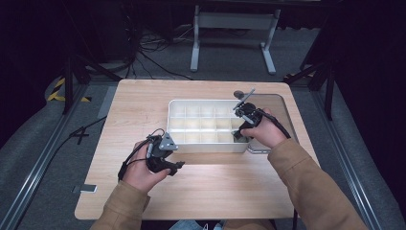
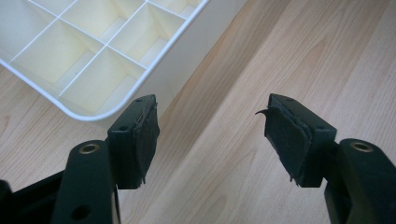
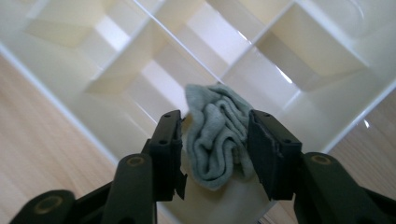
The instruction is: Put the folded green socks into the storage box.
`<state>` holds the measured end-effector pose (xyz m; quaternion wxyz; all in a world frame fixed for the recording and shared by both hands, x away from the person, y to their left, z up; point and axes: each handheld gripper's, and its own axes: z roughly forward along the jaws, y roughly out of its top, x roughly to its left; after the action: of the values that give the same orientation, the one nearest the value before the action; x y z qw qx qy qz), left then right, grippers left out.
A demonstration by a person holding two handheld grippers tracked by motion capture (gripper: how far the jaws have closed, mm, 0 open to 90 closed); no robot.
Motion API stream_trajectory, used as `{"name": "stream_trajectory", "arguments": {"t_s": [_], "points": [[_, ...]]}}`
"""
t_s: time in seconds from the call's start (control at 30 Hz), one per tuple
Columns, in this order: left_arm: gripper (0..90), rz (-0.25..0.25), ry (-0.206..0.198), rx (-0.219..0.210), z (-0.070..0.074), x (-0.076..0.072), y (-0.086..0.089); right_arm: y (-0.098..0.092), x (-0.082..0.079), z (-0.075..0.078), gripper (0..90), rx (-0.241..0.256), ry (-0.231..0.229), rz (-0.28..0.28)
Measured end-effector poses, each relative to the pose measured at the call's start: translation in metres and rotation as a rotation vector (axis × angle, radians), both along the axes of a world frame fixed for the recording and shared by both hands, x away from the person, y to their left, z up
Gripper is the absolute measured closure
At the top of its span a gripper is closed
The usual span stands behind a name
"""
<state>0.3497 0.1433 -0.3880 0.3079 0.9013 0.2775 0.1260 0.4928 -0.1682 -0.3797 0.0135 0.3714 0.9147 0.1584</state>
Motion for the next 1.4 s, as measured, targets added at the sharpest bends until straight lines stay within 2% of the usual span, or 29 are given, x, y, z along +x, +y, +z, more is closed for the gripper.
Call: {"name": "stream_trajectory", "arguments": {"t_s": [0.07,0.1,0.13,0.17,0.3,0.4,0.5,0.6,0.67,0.73,0.8,0.83,0.93,1.07,1.13,1.17,1.2,1.23,1.3,1.4], "points": [[35.7,0.006,0.0,0.005,0.0,0.0,0.0,-0.001,-0.002,0.002,53.4,0.002,-0.009,-0.001],[35.6,0.006,0.001,0.005,0.0,-0.001,0.001,-0.003,-0.004,0.005,58.5,-0.004,-0.042,0.013],[35.6,0.006,-0.001,0.005,0.0,-0.001,0.001,-0.003,-0.004,0.005,58.5,-0.004,-0.042,0.013],[35.6,0.009,0.001,0.004,0.0,-0.002,0.001,-0.005,-0.007,0.01,65.0,0.024,-0.073,0.026],[35.6,0.009,0.0,0.006,0.0,-0.002,0.003,-0.006,-0.012,0.015,69.5,0.032,-0.094,0.042],[35.7,0.009,-0.003,0.001,0.003,-0.005,0.004,-0.005,-0.028,0.026,74.4,0.094,-0.137,0.114],[35.6,0.008,-0.008,-0.001,0.008,-0.008,0.007,-0.01,-0.048,0.037,74.4,0.157,-0.217,0.198],[35.6,0.007,-0.011,-0.013,0.013,-0.013,0.009,-0.02,-0.068,0.046,71.7,0.246,-0.254,0.248],[35.6,-0.004,-0.007,-0.025,0.015,-0.015,0.009,-0.025,-0.079,0.047,69.0,0.295,-0.26,0.261],[35.4,-0.013,-0.006,-0.029,0.015,-0.017,0.008,-0.03,-0.088,0.046,67.5,0.323,-0.273,0.28],[35.0,-0.018,-0.003,-0.031,0.015,-0.018,0.006,-0.035,-0.096,0.045,65.8,0.36,-0.283,0.298],[35.0,-0.027,-0.002,-0.033,0.014,-0.019,0.005,-0.035,-0.096,0.045,65.8,0.36,-0.283,0.298],[33.9,-0.061,0.031,-0.037,0.008,-0.022,0.003,-0.043,-0.109,0.036,60.8,0.417,-0.29,0.31],[33.4,-0.063,0.043,-0.04,0.003,-0.024,0.005,-0.049,-0.115,0.027,57.9,0.441,-0.292,0.283],[32.9,-0.066,0.049,-0.045,0.0,-0.025,0.006,-0.056,-0.12,0.017,55.1,0.473,-0.303,0.248],[32.9,-0.066,0.056,-0.048,-0.001,-0.025,0.006,-0.056,-0.12,0.017,55.1,0.473,-0.303,0.248],[31.8,-0.055,0.064,-0.058,-0.003,-0.025,0.005,-0.059,-0.123,0.009,53.1,0.491,-0.291,0.229],[31.7,-0.055,0.064,-0.058,-0.003,-0.025,0.005,-0.059,-0.123,0.009,53.1,0.491,-0.291,0.229],[31.3,-0.05,0.075,-0.058,-0.008,-0.025,0.004,-0.062,-0.127,-0.003,51.5,0.513,-0.279,0.215],[30.8,-0.054,0.086,-0.049,-0.012,-0.024,0.001,-0.064,-0.132,-0.016,53.2,0.492,-0.257,0.248]]}}
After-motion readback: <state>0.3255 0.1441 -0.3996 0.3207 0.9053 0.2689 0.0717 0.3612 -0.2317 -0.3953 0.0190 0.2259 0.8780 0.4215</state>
